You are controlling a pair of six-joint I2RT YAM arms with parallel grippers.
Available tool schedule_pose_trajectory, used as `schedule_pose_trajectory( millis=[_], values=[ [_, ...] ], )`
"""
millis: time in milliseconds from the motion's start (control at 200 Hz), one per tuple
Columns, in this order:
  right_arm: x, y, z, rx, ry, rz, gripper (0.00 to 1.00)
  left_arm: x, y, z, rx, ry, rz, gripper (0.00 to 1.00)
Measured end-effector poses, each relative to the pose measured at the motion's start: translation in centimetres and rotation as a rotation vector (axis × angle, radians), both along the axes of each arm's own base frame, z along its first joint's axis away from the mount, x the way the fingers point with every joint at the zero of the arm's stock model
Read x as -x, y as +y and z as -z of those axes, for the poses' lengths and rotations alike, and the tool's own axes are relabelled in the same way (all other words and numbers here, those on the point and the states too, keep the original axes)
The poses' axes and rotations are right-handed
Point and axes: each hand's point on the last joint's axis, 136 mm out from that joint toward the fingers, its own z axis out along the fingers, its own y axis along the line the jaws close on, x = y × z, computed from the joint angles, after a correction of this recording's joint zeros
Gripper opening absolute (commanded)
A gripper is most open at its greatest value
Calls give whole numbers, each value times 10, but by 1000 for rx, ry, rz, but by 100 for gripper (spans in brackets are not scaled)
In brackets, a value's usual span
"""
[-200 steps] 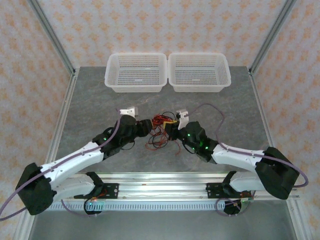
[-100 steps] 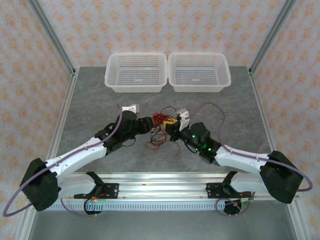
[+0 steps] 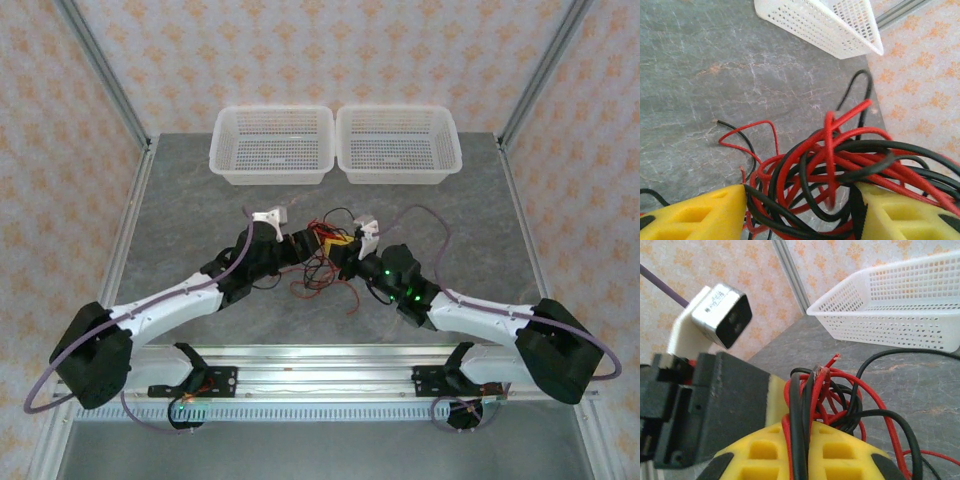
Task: Untangle the cables
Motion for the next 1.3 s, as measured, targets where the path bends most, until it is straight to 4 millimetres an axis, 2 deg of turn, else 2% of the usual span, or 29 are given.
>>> schedule_pose_trajectory(
  millis=[255,420,601,696,831,1031,1146,1296],
  values=[
    [-2,-2,-2,-37,45,26,0,-4,-10,31,37,48,5,52],
    [-3,-7,-20,-70,43,48,0,-4,-10,44,41,63,0,52],
    [-6,-10,-33,-86,73,75,0,-9,-1,48,12,50,-48,52],
    [-9,-10,-42,-100,108,93,0,-15,13,54,-30,50,-92,52],
    [-9,-12,-54,-120,166,110,0,-27,45,57,-98,46,-178,53],
    [-8,-29,-87,-203,187,148,0,-32,94,71,-224,85,-288,54],
    [-8,-38,-99,-217,192,169,0,-29,114,67,-265,80,-333,54],
    [-11,-46,-101,-184,216,198,0,-25,134,58,-289,63,-380,55]
  ],
)
